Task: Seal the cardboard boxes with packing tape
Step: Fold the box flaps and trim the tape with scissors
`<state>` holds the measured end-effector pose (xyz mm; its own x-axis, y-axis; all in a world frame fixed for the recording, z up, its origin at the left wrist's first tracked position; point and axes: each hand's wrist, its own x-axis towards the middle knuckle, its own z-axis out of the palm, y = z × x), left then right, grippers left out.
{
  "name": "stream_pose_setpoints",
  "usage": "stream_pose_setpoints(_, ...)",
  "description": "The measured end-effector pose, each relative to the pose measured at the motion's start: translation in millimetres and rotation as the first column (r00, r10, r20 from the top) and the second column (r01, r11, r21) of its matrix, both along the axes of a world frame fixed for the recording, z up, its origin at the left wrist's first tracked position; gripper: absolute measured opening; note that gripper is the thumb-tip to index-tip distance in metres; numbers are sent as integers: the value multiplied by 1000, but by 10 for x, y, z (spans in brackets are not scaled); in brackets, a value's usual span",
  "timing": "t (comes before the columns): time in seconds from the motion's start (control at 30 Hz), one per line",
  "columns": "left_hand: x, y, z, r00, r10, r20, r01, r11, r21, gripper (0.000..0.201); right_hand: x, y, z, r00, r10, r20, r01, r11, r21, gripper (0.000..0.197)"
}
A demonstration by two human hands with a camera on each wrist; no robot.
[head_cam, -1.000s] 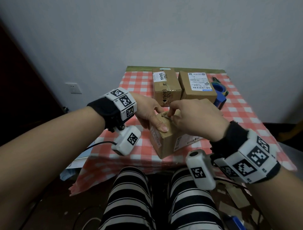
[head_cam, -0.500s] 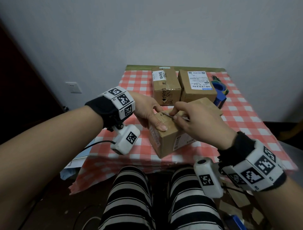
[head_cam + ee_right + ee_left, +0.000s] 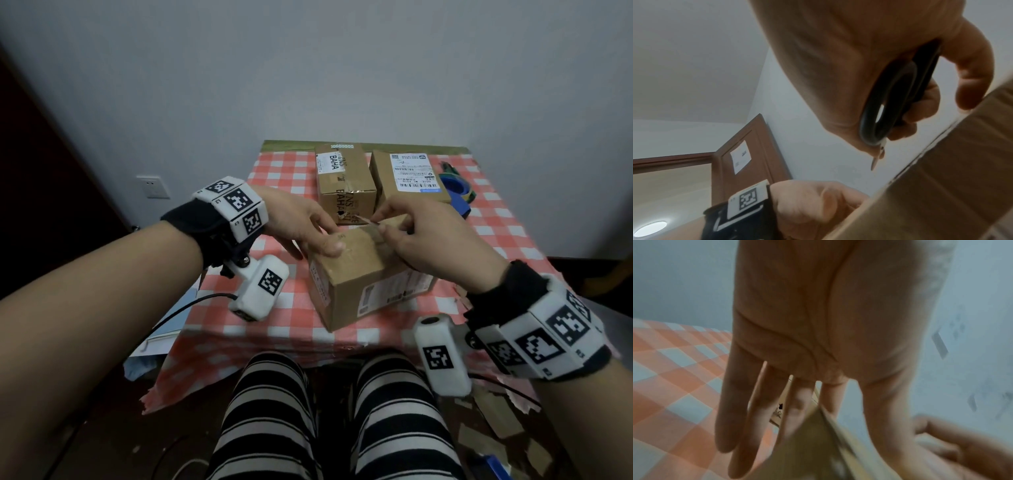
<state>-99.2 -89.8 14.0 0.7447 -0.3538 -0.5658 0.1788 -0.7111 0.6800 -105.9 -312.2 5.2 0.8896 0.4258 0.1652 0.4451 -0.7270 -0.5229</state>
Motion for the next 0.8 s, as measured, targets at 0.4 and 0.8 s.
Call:
stream_pose_setpoints(0.4,72,0,-117,993,115,-34,-119,981,-154,39,119,12,-179,999,-48,20,49,999,-14,20)
stream_pose_setpoints(0.8,44,22,-115,981,79,-175,-110,978,-176,21,84,-89,-123,993,-115,32,118,989,-91,15)
